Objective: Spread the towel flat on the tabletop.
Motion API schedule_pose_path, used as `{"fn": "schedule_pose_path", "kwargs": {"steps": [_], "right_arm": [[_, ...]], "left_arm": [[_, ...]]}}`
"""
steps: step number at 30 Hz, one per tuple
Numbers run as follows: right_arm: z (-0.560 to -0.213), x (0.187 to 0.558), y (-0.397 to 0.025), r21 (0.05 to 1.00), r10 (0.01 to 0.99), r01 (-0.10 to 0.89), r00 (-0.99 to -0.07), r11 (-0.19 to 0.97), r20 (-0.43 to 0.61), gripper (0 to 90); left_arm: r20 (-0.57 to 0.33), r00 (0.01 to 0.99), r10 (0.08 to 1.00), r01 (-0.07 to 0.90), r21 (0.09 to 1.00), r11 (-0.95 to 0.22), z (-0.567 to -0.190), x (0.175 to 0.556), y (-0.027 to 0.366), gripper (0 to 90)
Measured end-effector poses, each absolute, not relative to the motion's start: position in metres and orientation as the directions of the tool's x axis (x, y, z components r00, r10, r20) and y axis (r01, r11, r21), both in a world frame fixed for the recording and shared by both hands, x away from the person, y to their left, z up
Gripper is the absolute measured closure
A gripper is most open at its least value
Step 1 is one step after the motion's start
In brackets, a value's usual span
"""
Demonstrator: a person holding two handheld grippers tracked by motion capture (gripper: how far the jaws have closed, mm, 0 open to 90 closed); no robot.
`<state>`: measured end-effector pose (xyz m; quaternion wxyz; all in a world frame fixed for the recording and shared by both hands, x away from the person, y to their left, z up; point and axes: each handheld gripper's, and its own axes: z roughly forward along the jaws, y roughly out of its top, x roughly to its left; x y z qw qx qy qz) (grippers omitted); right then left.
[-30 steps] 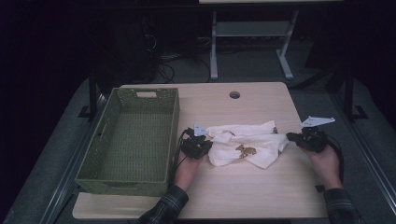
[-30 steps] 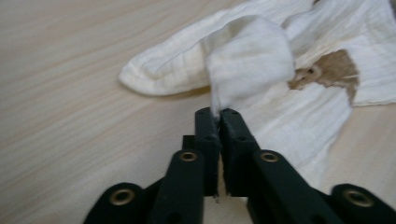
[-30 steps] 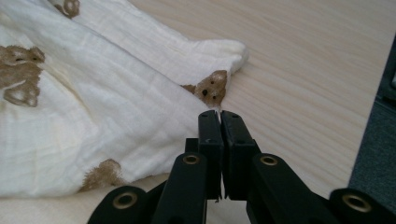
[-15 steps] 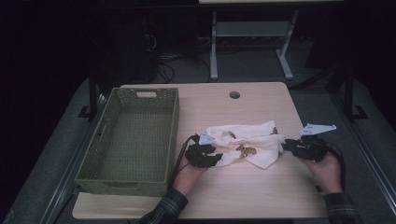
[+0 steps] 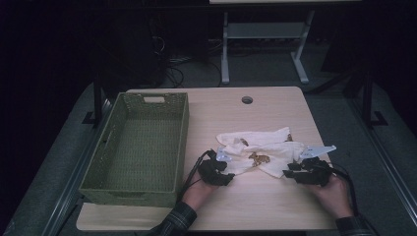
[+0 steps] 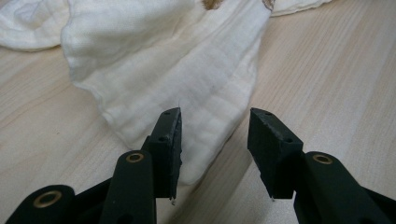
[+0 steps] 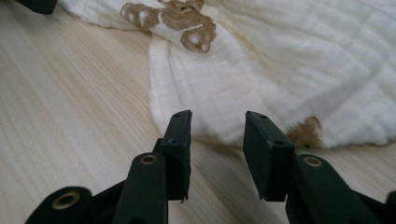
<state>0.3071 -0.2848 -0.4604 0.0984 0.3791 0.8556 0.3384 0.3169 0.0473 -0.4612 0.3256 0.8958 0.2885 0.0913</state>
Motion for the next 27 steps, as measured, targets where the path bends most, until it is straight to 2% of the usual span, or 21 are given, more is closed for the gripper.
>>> {"fn": "schedule_pose_path", "kwargs": {"steps": [2, 7, 11, 18, 22, 27], "right_arm": [[-0.464, 0.308, -0.279, 0.637, 0.722, 0.586, -0.689, 0.501, 0.066, 64.6], [-0.464, 0.309, -0.277, 0.632, 0.723, 0.574, -0.690, 0.521, 0.030, 86.4], [-0.461, 0.309, -0.277, 0.625, 0.716, 0.565, -0.698, 0.538, 0.014, 87.9], [-0.430, 0.314, -0.282, 0.679, 0.721, 0.528, -0.693, 0.511, -0.004, 88.0], [-0.407, 0.334, -0.271, 0.707, 0.701, 0.491, -0.713, 0.508, -0.008, 88.0], [-0.409, 0.360, -0.247, 0.674, 0.665, 0.473, -0.746, 0.568, -0.037, 87.8]], "left_arm": [[-0.013, 0.814, 0.581, 0.456, 0.635, -0.624, -0.461, 0.317, 0.047, 60.8], [0.008, 0.807, 0.590, 0.452, 0.634, -0.627, -0.461, 0.318, 0.048, 70.7], [0.009, 0.806, 0.591, 0.453, 0.634, -0.627, -0.461, 0.318, 0.048, 72.0], [0.000, 0.801, 0.598, 0.463, 0.634, -0.619, -0.461, 0.318, 0.047, 71.9], [-0.001, 0.803, 0.596, 0.461, 0.635, -0.620, -0.461, 0.318, 0.048, 71.7], [-0.004, 0.804, 0.594, 0.461, 0.636, -0.619, -0.461, 0.318, 0.048, 71.2]]}}
